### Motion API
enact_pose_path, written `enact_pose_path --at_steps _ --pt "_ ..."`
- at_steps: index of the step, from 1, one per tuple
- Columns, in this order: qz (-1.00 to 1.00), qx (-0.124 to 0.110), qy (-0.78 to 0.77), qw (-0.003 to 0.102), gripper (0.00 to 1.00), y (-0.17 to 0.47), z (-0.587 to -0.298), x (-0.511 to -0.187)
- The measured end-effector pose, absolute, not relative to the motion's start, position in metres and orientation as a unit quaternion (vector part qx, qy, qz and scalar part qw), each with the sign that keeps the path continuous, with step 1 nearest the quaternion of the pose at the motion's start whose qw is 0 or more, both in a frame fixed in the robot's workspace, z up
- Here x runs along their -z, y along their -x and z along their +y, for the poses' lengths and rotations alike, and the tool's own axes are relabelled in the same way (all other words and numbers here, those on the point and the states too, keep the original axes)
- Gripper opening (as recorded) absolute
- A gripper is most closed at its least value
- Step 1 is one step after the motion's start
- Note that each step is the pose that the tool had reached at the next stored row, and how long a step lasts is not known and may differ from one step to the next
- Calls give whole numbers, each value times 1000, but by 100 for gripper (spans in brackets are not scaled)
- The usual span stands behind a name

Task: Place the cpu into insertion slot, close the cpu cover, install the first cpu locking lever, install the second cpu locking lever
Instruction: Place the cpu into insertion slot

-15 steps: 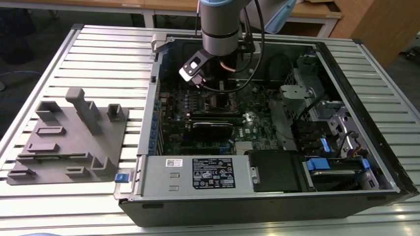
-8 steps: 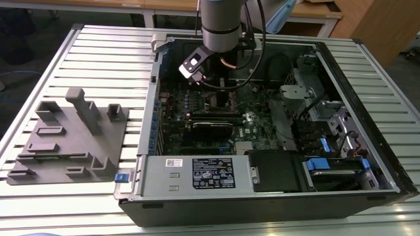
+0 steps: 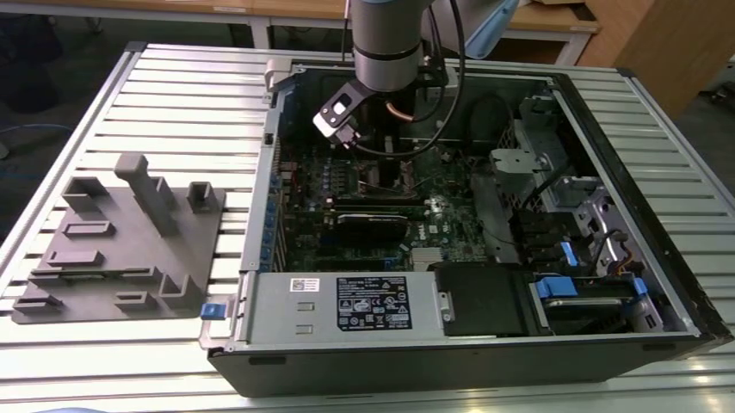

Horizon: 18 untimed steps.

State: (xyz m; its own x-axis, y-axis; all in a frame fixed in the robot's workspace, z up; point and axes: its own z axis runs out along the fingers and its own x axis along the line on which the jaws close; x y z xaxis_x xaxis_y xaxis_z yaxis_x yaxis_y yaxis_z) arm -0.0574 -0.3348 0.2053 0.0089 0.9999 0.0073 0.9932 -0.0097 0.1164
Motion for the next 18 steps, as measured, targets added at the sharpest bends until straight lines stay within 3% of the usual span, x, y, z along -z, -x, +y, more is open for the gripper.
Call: enact_pose_path --at_steps 18 --pt "702 -37 -710 35 61 57 -335 -208"
